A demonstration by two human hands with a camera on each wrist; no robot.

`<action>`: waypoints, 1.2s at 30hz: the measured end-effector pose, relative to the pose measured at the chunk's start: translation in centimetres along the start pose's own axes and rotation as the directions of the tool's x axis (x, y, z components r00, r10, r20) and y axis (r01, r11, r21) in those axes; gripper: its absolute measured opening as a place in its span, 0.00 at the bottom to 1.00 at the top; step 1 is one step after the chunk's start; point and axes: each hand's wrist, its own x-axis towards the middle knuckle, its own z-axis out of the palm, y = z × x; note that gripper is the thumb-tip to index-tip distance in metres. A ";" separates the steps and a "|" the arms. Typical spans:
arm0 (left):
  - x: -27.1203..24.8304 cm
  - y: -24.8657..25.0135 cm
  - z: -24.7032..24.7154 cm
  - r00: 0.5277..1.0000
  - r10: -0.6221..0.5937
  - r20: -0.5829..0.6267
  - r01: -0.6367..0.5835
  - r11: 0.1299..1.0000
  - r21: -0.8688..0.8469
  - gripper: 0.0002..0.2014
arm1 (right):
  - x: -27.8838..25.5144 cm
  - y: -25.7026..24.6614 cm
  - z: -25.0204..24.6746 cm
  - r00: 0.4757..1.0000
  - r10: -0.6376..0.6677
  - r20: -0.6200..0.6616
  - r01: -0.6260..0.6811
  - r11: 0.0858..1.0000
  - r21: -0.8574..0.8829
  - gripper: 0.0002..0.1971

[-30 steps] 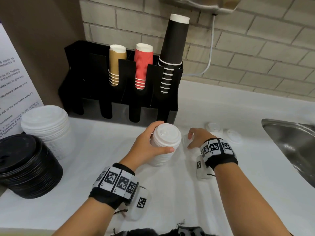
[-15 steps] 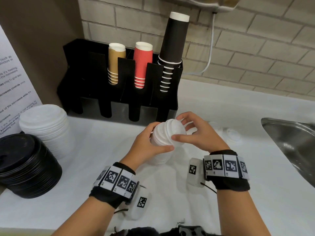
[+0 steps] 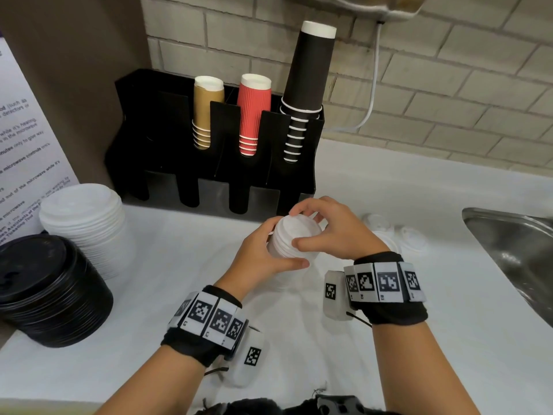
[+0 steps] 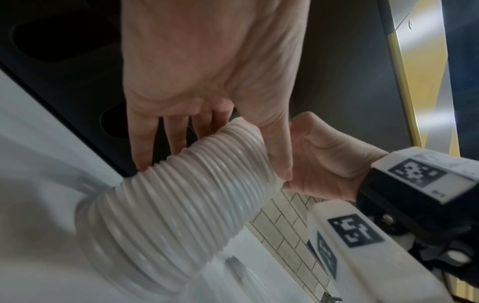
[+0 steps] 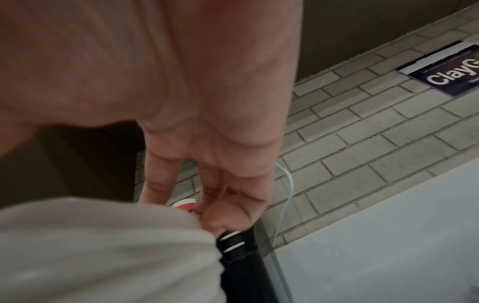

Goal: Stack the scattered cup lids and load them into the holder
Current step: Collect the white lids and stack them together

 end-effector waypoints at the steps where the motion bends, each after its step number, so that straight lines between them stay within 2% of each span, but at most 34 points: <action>1: 0.0 0.0 0.0 1.000 0.002 0.000 -0.002 1.000 0.003 0.37 | 0.1 -0.1 0.0 1.000 -0.005 0.011 0.005 1.000 -0.023 0.23; 5: 0.0 0.0 0.0 1.000 0.009 0.004 -0.009 1.000 0.009 0.36 | 0.2 -0.3 0.0 1.000 -0.008 0.029 0.009 0.998 -0.058 0.24; 9: -0.1 0.3 -0.1 1.000 0.024 0.009 -0.024 1.000 -0.010 0.42 | 0.2 -0.4 0.1 0.999 -0.006 0.038 0.008 0.999 -0.048 0.25; 11: -0.2 0.3 -0.2 0.999 0.046 0.010 -0.046 0.999 -0.027 0.40 | 0.1 0.0 0.0 0.999 -0.004 0.046 0.004 1.000 0.001 0.24; 13: -0.2 0.4 -0.2 0.999 0.052 0.012 -0.052 0.998 -0.029 0.36 | 0.1 1.0 -0.4 0.999 0.038 -0.004 -0.038 0.995 0.096 0.21; 15: -0.2 0.2 -0.3 0.999 0.048 0.012 -0.048 0.999 -0.022 0.35 | 0.3 2.8 -1.1 0.981 0.138 -0.139 -0.113 0.979 0.172 0.16; 17: -0.1 0.1 -0.4 0.999 0.045 0.013 -0.045 0.999 -0.019 0.35 | 0.6 5.3 -2.3 0.929 0.293 -0.227 -0.271 0.955 0.122 0.14; 18: -0.1 0.1 -0.4 0.999 0.044 0.016 -0.043 0.999 -0.018 0.35 | 0.7 6.8 -2.9 0.893 0.390 -0.224 -0.390 0.920 0.042 0.17; 20: 0.0 0.0 -0.5 0.999 0.046 0.019 -0.045 0.999 -0.011 0.35 | 0.8 9.4 -3.8 0.797 0.578 -0.174 -0.603 0.777 -0.181 0.26; 22: 0.0 0.0 -0.4 0.999 0.044 0.021 -0.044 0.999 -0.008 0.35 | 0.9 11.5 -4.1 0.713 0.685 -0.151 -0.688 0.639 -0.344 0.34; 25: 0.0 0.0 -0.5 0.999 0.034 0.023 -0.033 0.999 -0.010 0.35 | 1.3 13.4 -4.0 0.665 0.742 -0.086 -0.700 0.580 -0.416 0.41; 28: 0.1 0.0 -0.5 1.000 0.025 0.019 -0.025 1.000 -0.007 0.34 | 1.5 14.4 -3.8 0.665 0.746 -0.033 -0.673 0.579 -0.460 0.42; 33: 0.1 0.0 -0.5 0.999 0.024 0.024 -0.024 1.000 -0.005 0.35 | 1.1 14.6 -3.7 0.691 0.722 -0.041 -0.632 0.576 -0.519 0.34; 35: 0.1 0.0 -0.6 0.999 0.023 0.025 -0.023 1.000 -0.004 0.35 | 1.0 13.4 -3.9 0.716 0.696 -0.051 -0.627 0.608 -0.487 0.32; 36: 0.1 0.0 -0.6 0.999 0.025 0.025 -0.024 1.000 -0.002 0.35 | 1.1 12.6 -4.1 0.738 0.672 -0.063 -0.631 0.653 -0.418 0.31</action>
